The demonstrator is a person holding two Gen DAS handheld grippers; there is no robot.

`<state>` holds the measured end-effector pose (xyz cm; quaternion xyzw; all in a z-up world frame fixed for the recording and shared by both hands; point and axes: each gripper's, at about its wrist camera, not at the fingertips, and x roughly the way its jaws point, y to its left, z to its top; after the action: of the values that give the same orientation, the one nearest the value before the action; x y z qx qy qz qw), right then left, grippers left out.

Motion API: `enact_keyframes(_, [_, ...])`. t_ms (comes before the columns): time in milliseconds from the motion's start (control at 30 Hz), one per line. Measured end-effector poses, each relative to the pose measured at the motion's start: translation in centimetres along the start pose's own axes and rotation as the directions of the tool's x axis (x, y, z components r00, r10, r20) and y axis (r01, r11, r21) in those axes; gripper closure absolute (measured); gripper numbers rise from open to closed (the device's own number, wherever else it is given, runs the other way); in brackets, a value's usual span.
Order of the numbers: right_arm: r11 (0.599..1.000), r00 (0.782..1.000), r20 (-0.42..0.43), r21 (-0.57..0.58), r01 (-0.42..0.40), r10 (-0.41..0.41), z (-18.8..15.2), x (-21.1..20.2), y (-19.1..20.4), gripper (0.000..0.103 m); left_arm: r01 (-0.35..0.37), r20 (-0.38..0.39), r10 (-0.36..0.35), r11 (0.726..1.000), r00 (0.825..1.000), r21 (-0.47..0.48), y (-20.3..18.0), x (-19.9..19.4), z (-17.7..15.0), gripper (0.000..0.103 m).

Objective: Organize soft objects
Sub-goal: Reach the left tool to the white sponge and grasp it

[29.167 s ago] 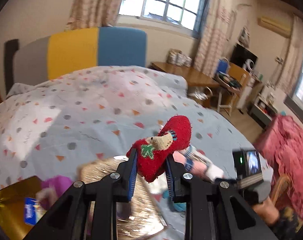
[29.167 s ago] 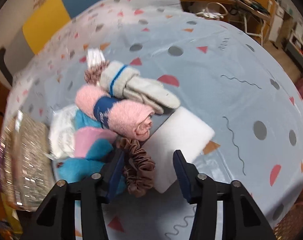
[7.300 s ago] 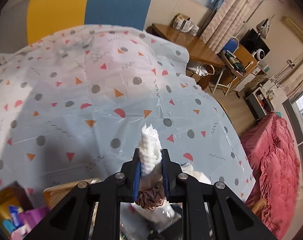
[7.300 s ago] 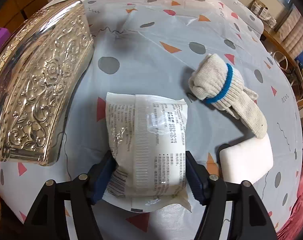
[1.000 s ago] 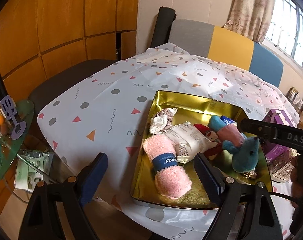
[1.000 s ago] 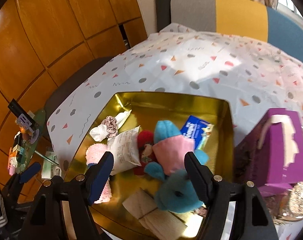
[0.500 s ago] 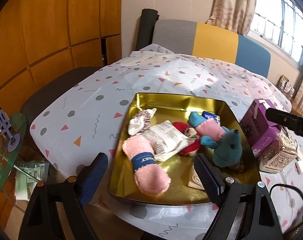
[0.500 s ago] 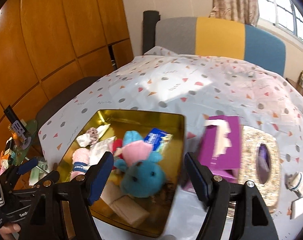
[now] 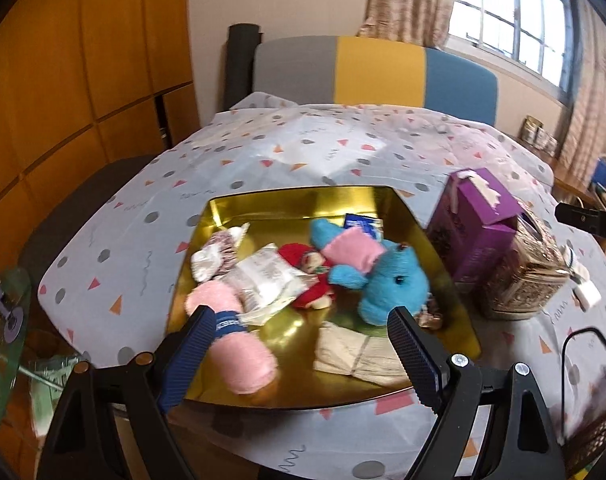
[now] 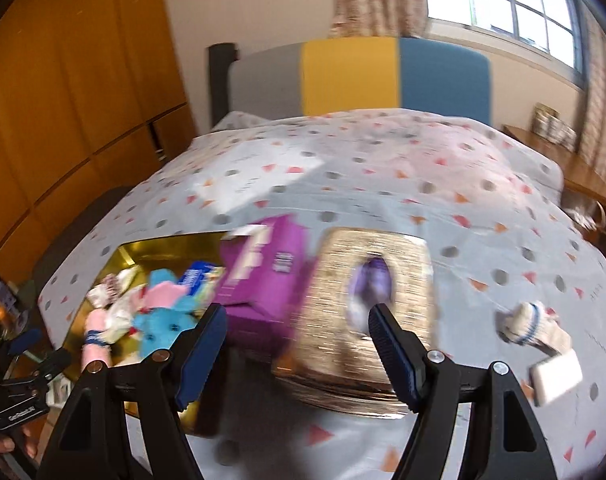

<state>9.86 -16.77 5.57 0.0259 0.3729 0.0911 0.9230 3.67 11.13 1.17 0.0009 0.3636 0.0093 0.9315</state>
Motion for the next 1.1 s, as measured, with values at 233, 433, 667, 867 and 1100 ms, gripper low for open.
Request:
enact_keyframes(233, [0.984, 0.992, -0.003, 0.130, 0.123, -0.124, -0.9, -1.5, -7.8, 0.029, 0.052, 0.004, -0.053, 0.996, 0.999, 0.075, -3.3, -0.2, 0.6, 0.015])
enact_keyframes(433, [0.941, 0.978, -0.017, 0.271, 0.204, -0.208, -1.8, -3.0, -14.3, 0.029, 0.108, 0.011, -0.111, 0.983, 0.994, 0.150, -6.5, -0.5, 1.2, 0.015])
enact_keyframes(667, [0.831, 0.953, -0.049, 0.477, 0.286, -0.299, -3.5, -5.0, -22.1, 0.029, 0.186, 0.034, -0.201, 0.948, 0.979, 0.259, -11.1, -1.5, 2.4, 0.015])
enact_keyframes(867, [0.690, 0.929, -0.083, 0.647, 0.325, -0.359, -6.0, -6.7, -27.9, 0.029, 0.300, 0.025, -0.331, 0.883, 0.943, 0.363, -16.4, -2.4, 4.1, 0.015])
enact_keyframes(1100, [0.568, 0.902, -0.095, 0.748, 0.344, -0.421, -8.5, -7.6, -32.1, 0.029, 0.404, -0.040, -0.438, 0.786, 0.898, 0.469, -24.4, -2.4, 5.3, 0.016])
